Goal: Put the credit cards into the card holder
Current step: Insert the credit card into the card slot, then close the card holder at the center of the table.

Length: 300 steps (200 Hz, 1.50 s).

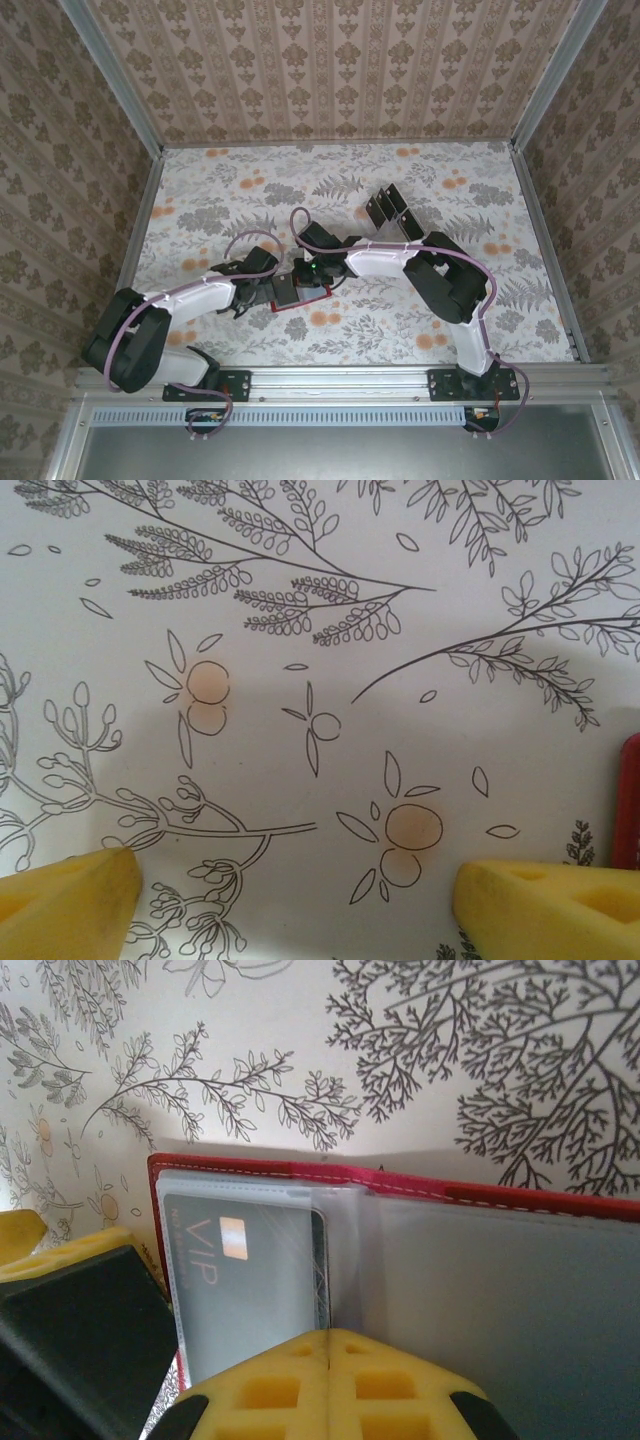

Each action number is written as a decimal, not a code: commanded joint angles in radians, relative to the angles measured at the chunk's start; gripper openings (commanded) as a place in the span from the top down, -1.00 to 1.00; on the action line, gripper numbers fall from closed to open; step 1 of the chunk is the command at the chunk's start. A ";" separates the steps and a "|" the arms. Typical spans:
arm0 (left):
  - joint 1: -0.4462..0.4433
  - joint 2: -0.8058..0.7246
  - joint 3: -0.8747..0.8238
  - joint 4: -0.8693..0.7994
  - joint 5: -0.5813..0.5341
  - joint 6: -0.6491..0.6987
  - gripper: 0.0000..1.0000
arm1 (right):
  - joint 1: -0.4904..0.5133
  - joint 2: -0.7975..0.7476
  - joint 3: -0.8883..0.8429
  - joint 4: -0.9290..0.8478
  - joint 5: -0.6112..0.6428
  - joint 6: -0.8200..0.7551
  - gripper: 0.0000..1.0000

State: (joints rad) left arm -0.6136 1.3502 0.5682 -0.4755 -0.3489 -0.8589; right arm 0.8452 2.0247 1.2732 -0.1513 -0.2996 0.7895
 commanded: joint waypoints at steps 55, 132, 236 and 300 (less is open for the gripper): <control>0.023 -0.102 0.015 -0.092 -0.068 -0.011 -0.99 | 0.015 0.013 -0.017 0.074 -0.073 0.032 0.89; 0.026 -0.104 0.039 -0.119 -0.081 -0.008 -0.99 | 0.013 -0.016 -0.036 0.085 -0.070 0.032 0.89; 0.050 -0.220 0.025 -0.009 0.056 0.079 -1.00 | -0.020 -0.239 -0.075 -0.194 0.210 -0.179 -0.11; 0.058 -0.198 0.046 0.011 0.087 0.085 -1.00 | 0.044 -0.118 0.065 -0.361 0.378 -0.273 -0.24</control>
State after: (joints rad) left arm -0.5625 1.1397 0.5831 -0.4721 -0.2813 -0.7994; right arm 0.8577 1.8549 1.2713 -0.4072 -0.0246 0.5713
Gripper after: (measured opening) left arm 0.997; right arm 0.616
